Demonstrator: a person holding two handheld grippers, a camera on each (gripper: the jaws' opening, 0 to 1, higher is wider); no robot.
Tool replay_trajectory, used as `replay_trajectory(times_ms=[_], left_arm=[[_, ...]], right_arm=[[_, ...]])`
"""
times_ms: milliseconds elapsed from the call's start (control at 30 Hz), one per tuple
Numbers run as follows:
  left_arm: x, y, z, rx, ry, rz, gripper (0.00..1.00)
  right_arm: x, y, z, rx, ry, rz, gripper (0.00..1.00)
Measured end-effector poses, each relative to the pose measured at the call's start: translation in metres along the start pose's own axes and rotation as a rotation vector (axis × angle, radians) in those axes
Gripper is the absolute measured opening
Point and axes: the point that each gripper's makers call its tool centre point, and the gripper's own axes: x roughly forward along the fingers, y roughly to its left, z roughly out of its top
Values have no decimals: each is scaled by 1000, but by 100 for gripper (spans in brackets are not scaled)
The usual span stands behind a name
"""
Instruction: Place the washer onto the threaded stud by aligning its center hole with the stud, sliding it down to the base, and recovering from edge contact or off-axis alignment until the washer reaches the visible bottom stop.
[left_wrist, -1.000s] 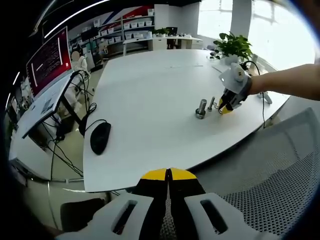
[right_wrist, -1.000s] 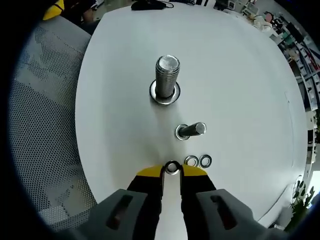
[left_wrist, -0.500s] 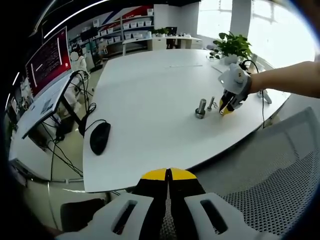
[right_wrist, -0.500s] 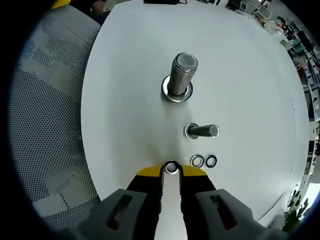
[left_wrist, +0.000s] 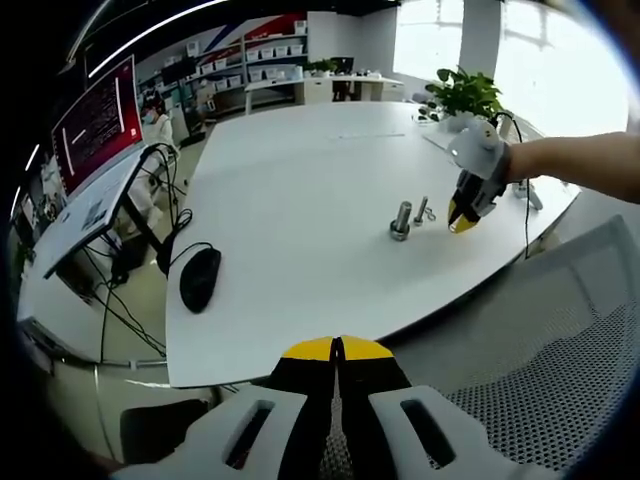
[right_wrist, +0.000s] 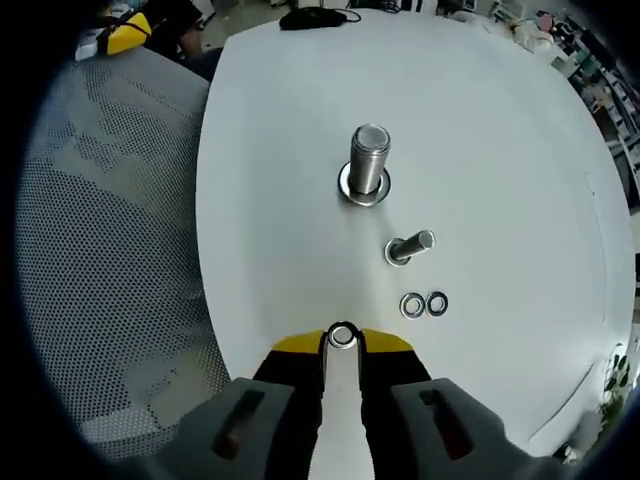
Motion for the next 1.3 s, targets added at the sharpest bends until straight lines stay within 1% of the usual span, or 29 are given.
replay_trajectory(times_ms=[200,367,533,700,967,1300], left_arm=[[0,0,0,-1,-2,0,0],[0,0,0,-1,-2,1,0],[0,0,0,-1,-2,1,0],[0,0,0,0,-1,0,0],[0,0,0,-3,-4,3,0],[0,0,0,0,-2,0,0]], right_arm=[[-19,-8,12,60,-61,-6,14],[-30,-15,23,66,-93,-30,14],[-37,-20,37,61,-124,-65,14],[-36,-25,48,53,-141,-90,14],[-33,-30,56,37,-147,-117,14],[-27,-35,56,34,-133,-120,14]])
